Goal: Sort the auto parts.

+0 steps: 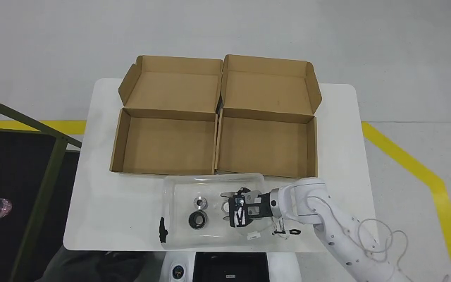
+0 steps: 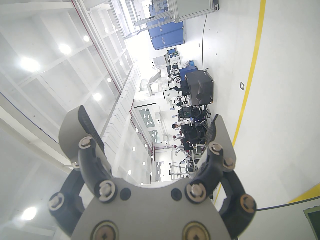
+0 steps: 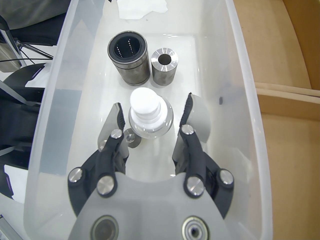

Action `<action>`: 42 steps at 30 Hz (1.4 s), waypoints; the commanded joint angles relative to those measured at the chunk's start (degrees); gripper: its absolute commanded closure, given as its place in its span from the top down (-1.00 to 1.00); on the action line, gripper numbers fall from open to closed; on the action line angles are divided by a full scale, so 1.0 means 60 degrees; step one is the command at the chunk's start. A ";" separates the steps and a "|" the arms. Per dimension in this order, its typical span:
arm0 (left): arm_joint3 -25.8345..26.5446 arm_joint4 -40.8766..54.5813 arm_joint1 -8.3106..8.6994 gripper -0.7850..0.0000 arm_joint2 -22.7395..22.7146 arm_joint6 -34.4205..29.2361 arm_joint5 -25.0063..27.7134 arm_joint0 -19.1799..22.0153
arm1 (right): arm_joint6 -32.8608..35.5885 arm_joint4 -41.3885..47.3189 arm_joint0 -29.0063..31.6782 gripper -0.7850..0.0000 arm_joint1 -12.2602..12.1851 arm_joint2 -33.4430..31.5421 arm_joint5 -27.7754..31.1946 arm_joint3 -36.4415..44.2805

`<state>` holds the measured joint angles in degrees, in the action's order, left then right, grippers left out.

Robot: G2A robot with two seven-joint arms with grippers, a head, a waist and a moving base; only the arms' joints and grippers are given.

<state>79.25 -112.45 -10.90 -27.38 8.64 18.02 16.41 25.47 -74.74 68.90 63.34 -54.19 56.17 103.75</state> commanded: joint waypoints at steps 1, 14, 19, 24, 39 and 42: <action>0.0000 0.0000 0.0000 1.00 0.0000 0.0000 0.0000 0.0000 | -0.0048 0.0027 -0.0040 -0.61 0.0000 0.0040 0.0024 -0.0042; 0.0000 0.0000 0.0000 1.00 0.0000 0.0000 0.0000 0.0000 | -0.1214 -0.0163 -0.0149 -1.00 -0.0052 0.0034 0.0115 0.0342; 0.0000 0.0000 0.0000 1.00 0.0000 0.0000 0.0000 0.0000 | -0.2289 -0.0485 -0.0062 -1.00 -0.0074 -0.0092 -0.0093 0.0564; 0.0000 0.0000 0.0000 1.00 0.0000 0.0000 0.0000 0.0000 | -0.3429 -0.0898 0.0058 -1.00 -0.0107 -0.0304 -0.0430 0.0799; 0.0000 0.0000 0.0000 1.00 0.0000 0.0000 0.0000 0.0000 | -0.7224 -0.0959 0.0447 -1.00 -0.0165 -0.1479 -0.2161 0.0789; 0.0000 0.0000 0.0000 1.00 0.0000 0.0000 0.0000 0.0000 | -0.7809 -0.0821 0.0569 -1.00 -0.0179 -0.1762 -0.2428 0.0812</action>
<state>79.25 -112.45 -10.90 -27.38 8.64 18.02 16.41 -20.48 -79.84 72.15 62.28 -64.35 41.97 108.57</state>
